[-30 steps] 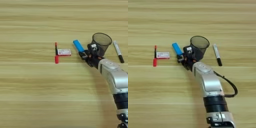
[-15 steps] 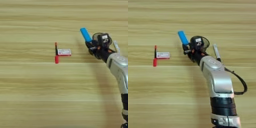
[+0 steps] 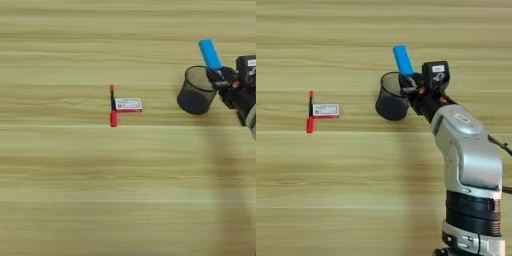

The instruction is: Move the objects on the table

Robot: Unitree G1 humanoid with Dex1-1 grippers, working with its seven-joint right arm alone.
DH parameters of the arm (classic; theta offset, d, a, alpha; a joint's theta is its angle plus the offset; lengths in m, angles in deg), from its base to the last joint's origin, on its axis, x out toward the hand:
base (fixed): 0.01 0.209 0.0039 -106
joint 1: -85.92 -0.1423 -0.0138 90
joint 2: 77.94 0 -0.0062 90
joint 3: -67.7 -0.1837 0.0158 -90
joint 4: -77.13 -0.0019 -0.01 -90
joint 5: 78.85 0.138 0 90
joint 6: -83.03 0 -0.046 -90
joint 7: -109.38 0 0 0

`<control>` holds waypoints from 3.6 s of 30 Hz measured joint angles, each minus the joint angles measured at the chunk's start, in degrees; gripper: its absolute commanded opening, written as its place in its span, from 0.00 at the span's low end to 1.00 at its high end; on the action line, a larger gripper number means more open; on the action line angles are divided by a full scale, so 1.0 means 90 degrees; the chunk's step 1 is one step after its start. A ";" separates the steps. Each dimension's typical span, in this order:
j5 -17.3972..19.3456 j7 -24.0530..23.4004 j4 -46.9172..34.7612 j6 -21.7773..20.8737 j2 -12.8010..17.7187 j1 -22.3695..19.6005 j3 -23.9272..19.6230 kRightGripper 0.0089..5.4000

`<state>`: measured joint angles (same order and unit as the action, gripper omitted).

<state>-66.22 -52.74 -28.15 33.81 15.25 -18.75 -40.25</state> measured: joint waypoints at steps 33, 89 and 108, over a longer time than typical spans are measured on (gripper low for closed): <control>-0.0147 -0.0274 0.2992 -0.0695 0.0498 -0.0411 -0.0392 0.26; -0.0613 0.0112 0.2449 -0.0804 0.0614 0.0023 0.0750 1.00; -0.0763 0.0889 0.0443 -0.0061 0.1188 0.1090 0.1095 1.00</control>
<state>-73.09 -44.73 -24.16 33.26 25.94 -8.94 -30.39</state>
